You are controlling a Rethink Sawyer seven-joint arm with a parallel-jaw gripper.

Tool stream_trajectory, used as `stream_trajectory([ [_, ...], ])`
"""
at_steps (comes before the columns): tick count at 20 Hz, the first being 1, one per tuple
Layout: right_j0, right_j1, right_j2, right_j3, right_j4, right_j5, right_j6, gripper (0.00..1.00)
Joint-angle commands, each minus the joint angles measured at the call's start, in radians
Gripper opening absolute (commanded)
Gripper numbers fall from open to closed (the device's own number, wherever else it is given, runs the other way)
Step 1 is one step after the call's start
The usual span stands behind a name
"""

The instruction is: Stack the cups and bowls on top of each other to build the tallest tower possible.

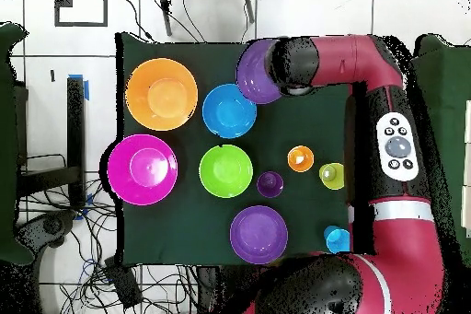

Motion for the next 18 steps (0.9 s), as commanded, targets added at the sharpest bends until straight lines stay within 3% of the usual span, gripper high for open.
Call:
stream_trajectory([
  [1, 0.023, -0.053, -0.076, 0.154, 0.029, -0.050, 0.146, 0.00],
  [10, 0.021, -0.056, -0.092, 0.149, 0.073, -0.051, 0.110, 0.00],
  [13, 0.007, -0.095, -0.085, 0.152, 0.113, -0.001, 0.066, 0.00],
  [18, 0.041, -0.161, -0.117, 0.128, 0.111, 0.083, 0.007, 0.00],
])
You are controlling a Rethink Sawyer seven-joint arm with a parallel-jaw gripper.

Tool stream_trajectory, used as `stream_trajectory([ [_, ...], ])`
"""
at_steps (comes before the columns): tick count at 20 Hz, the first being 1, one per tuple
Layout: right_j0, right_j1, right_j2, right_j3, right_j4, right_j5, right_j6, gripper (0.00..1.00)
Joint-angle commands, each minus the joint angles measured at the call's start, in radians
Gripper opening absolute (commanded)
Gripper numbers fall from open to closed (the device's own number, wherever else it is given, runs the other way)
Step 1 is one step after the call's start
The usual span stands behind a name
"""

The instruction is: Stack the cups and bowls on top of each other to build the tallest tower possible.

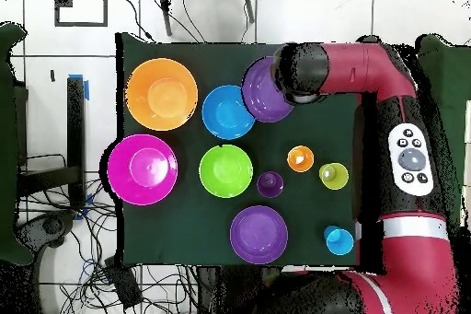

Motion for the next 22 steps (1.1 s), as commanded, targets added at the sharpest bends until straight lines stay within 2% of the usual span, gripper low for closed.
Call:
stream_trajectory([
  [1, 0.042, -0.103, -0.051, 0.068, 0.016, 0.080, 0.008, 0.00],
  [5, 0.059, -0.135, -0.072, 0.116, 0.010, 0.032, 0.032, 0.00],
  [10, 0.090, -0.131, -0.087, 0.100, 0.012, 0.039, 0.062, 0.00],
  [16, 0.138, -0.132, -0.120, 0.054, -0.006, 0.085, 0.047, 0.00],
  [22, 0.166, -0.122, -0.146, 0.041, -0.001, 0.083, 0.061, 0.00],
])
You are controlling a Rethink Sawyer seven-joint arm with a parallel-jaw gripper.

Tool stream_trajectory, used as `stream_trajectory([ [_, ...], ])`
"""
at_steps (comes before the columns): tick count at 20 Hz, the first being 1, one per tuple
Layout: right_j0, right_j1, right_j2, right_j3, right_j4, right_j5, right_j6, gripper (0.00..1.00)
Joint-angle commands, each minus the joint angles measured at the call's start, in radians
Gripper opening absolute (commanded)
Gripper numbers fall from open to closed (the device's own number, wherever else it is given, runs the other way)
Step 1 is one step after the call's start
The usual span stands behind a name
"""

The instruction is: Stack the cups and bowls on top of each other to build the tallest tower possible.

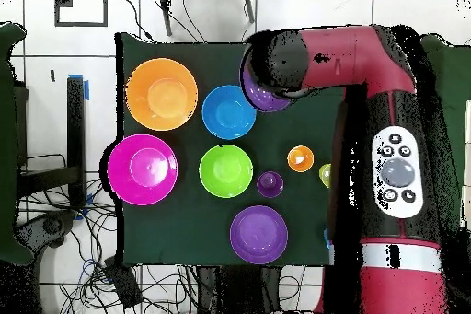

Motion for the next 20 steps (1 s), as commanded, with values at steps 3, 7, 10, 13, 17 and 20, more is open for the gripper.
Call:
stream_trajectory([
  [3, 0.076, 0.015, -0.057, 0.010, -0.005, 0.109, 0.073, 0.00],
  [7, 0.108, 0.016, -0.078, 0.015, 0.006, 0.100, 0.105, 0.00],
  [10, 0.130, 0.023, -0.090, 0.015, 0.015, 0.093, 0.129, 0.00],
  [13, 0.148, 0.028, -0.105, 0.030, 0.023, 0.064, 0.156, 0.00],
  [17, 0.160, 0.047, -0.123, 0.042, 0.038, 0.022, 0.184, 0.00],
  [20, 0.174, 0.056, -0.142, 0.051, 0.030, -0.002, 0.189, 0.00],
])
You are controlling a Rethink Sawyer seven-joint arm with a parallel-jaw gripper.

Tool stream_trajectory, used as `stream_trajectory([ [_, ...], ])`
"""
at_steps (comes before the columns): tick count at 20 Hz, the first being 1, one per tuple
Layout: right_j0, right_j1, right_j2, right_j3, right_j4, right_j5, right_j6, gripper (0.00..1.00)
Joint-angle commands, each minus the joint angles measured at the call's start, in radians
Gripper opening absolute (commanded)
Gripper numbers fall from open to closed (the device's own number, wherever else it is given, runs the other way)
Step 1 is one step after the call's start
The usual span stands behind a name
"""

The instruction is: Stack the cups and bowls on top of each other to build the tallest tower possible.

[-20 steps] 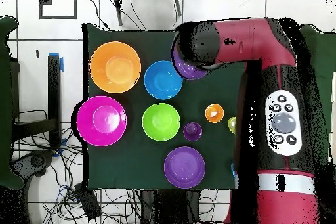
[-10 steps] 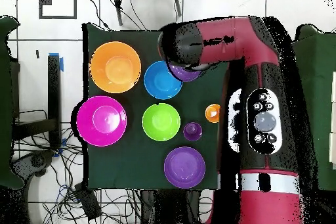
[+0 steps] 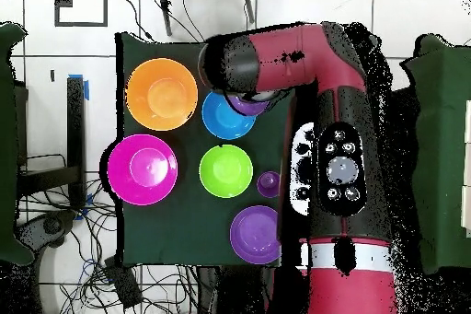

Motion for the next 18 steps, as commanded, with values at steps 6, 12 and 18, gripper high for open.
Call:
stream_trajectory([
  [6, 0.064, 0.073, -0.077, 0.082, -0.012, -0.075, 0.217, 0.00],
  [12, 0.091, 0.104, -0.100, 0.081, -0.008, -0.121, 0.251, 0.00],
  [18, 0.121, 0.117, -0.137, 0.082, -0.005, -0.140, 0.277, 0.00],
])
